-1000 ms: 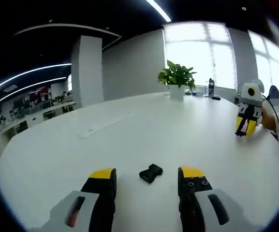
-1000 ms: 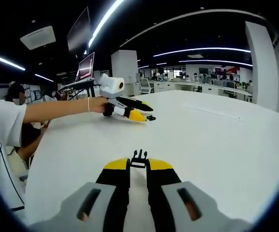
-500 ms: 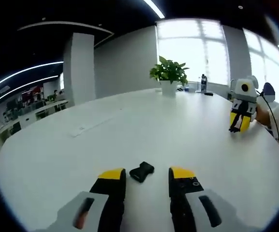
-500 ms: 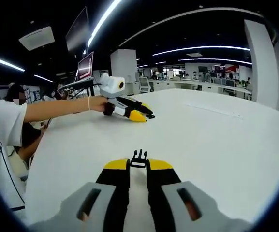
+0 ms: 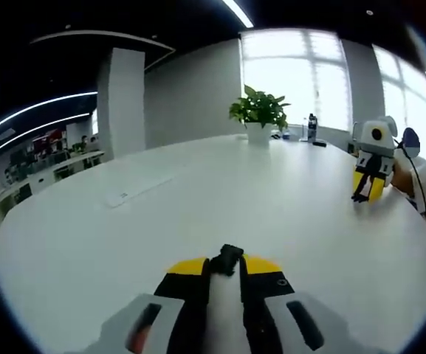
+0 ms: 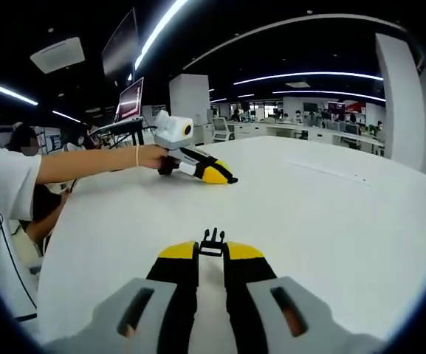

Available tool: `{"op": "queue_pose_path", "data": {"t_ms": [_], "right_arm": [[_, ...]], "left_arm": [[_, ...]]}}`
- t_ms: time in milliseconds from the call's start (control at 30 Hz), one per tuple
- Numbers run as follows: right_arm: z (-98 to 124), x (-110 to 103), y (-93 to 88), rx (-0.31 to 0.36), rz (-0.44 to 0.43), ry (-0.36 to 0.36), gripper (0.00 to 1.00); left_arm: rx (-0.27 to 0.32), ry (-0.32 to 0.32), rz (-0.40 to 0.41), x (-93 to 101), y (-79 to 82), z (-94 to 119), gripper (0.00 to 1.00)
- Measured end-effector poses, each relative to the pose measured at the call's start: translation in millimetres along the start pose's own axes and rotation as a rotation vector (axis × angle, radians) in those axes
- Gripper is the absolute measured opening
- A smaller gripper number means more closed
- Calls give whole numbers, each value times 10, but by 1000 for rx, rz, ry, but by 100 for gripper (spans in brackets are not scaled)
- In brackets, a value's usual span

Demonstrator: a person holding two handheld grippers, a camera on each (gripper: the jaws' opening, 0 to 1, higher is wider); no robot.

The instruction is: Snap the two parts of the plastic buckle together until the buckle closes and remains connected.

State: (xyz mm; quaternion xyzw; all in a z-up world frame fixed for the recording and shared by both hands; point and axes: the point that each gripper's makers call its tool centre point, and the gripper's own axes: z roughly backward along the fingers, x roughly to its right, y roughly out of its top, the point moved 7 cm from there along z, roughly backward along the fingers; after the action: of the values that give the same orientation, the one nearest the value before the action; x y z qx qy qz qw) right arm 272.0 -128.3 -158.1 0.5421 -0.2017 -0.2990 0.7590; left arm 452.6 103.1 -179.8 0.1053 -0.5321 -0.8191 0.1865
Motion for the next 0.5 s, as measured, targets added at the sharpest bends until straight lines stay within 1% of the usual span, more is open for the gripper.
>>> {"op": "queue_pose_path", "data": {"t_ms": [100, 233, 367, 500], "right_arm": [[-1, 3, -4, 0, 2, 0, 12], [-2, 9, -14, 0, 3, -2, 12], [-1, 30, -31, -9, 6, -5, 12], [7, 58, -42, -19, 10, -8, 12]], "left_arm": [[-3, 4, -1, 6, -1, -1, 12], [-5, 11, 17, 3, -9, -1, 12], [-13, 31, 65, 15, -11, -4, 12], [-29, 21, 47, 93, 18, -6, 11]]}}
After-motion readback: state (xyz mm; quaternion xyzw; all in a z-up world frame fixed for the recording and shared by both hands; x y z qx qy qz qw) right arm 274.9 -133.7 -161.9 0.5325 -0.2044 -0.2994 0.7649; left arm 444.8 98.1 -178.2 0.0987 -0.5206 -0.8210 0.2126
